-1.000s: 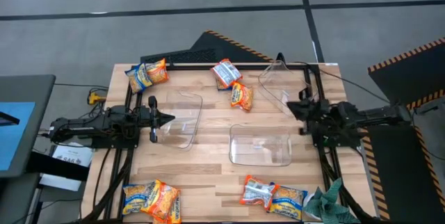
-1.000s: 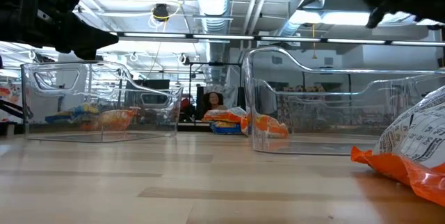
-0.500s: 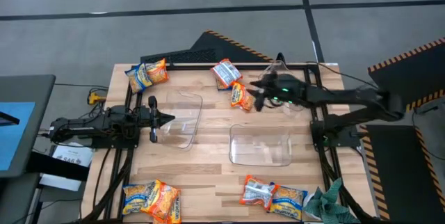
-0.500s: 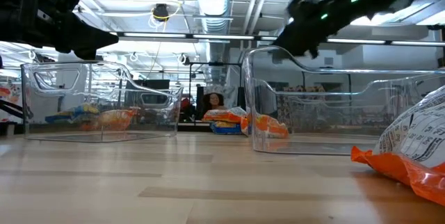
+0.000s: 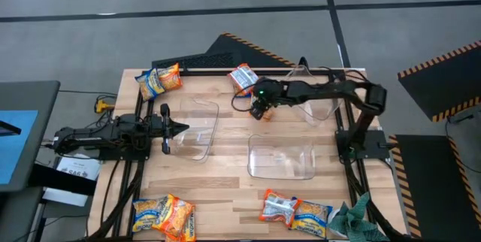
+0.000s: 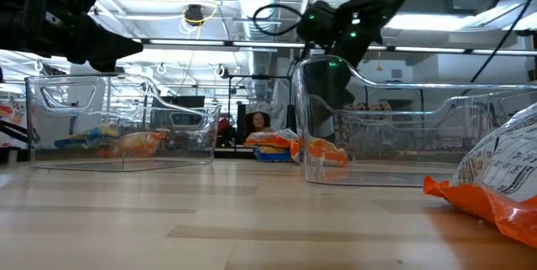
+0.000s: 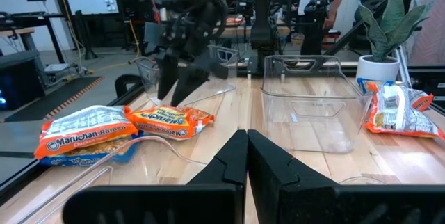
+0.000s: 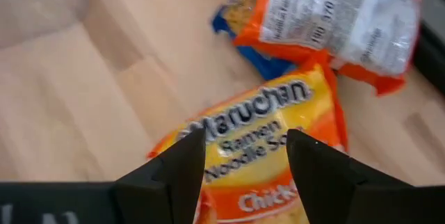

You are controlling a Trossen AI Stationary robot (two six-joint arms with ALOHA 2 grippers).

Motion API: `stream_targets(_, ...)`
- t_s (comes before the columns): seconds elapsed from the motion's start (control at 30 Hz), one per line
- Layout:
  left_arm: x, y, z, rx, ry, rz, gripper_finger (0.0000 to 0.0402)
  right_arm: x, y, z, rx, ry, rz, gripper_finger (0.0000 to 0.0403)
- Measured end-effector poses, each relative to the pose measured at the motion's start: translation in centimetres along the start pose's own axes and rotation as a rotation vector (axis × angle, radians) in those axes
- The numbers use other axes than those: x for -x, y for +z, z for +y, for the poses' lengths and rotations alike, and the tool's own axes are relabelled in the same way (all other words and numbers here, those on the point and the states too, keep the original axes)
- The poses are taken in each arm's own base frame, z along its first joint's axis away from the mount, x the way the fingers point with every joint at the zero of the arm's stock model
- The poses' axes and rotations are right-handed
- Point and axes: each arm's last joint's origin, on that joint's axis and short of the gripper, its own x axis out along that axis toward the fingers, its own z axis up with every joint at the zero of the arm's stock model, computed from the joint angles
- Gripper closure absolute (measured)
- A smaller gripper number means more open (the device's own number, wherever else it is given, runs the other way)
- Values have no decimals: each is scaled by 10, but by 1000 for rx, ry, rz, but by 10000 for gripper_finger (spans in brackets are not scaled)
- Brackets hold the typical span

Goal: Sort Maruchan noodles
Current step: Put the orange noodle pack into the top transparent bin

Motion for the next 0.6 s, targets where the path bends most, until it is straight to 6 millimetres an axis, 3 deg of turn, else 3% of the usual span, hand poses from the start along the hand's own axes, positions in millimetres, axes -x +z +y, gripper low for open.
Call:
stream_targets(0.13, 0, 0, 0, 0, 0, 0, 401, -8, 3, 7, 40, -123, 43, 184)
stream_targets(0.6, 0, 0, 0, 0, 0, -1, 401, -19, -1, 7, 61, -165, 121, 185)
